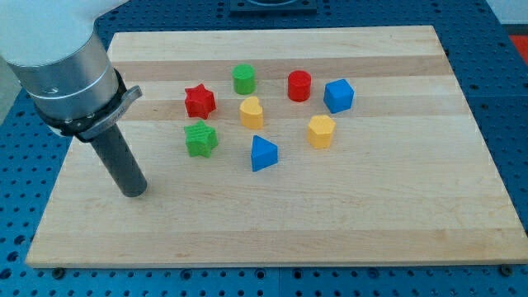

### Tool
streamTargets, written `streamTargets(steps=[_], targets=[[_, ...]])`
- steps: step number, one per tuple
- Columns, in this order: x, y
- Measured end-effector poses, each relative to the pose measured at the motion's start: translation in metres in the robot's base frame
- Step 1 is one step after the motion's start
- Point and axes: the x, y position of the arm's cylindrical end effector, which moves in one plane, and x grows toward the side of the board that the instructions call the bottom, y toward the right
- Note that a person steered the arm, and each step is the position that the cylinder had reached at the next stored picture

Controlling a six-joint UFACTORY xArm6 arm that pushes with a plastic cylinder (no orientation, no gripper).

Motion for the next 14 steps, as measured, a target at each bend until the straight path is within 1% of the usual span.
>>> streamTargets(steps=[1, 3, 4, 5, 6, 7, 10, 11, 12, 13, 14], targets=[[-0.003, 0.003], [-0.055, 0.077], [-0.055, 0.077], [-0.055, 0.105], [-0.055, 0.114], [-0.055, 0.136], [-0.056, 0.254], [-0.063, 0.268], [-0.057, 0.268], [-0.037, 0.268], [-0.035, 0.268]])
